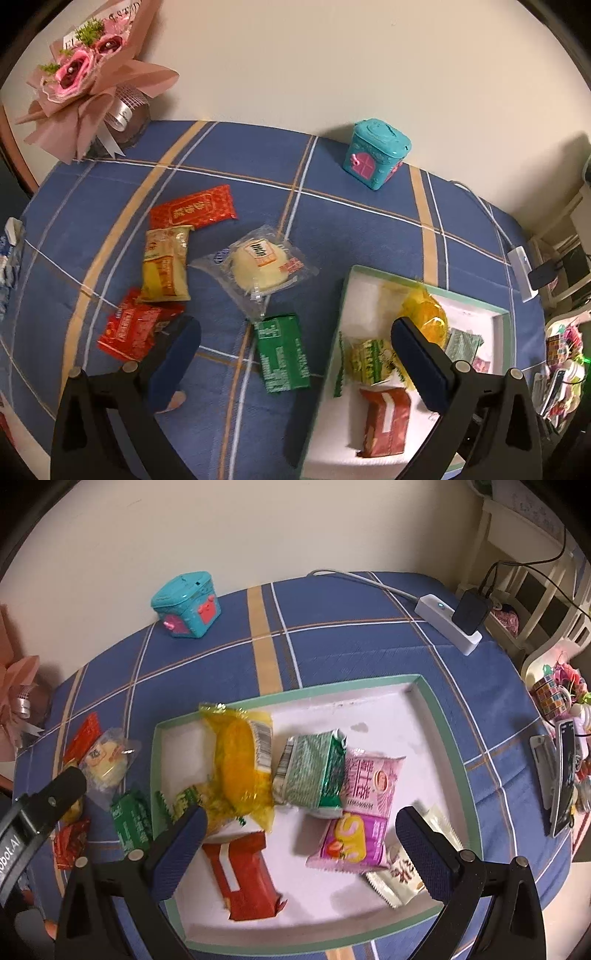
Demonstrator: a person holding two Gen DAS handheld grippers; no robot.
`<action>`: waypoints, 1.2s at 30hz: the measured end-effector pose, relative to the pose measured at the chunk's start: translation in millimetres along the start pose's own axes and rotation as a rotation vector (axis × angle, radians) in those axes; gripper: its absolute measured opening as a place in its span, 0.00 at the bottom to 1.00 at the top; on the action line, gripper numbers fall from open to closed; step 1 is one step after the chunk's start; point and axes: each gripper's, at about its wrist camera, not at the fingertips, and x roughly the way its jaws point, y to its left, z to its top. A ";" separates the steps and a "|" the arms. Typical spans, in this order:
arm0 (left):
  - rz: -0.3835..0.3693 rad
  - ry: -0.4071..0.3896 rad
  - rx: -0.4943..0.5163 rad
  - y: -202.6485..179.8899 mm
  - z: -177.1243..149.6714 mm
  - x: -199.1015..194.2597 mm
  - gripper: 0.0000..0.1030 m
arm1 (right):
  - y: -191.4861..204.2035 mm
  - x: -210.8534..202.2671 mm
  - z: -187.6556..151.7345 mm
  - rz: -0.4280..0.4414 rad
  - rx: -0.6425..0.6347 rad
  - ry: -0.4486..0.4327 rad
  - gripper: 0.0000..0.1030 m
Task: Organize snacks
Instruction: 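Withdraw both grippers from the tray back toward the snack pile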
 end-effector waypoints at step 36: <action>0.094 0.016 -0.229 120.5 -45.6 -29.1 0.99 | 111.3 -28.3 -60.5 0.132 -0.271 0.019 1.00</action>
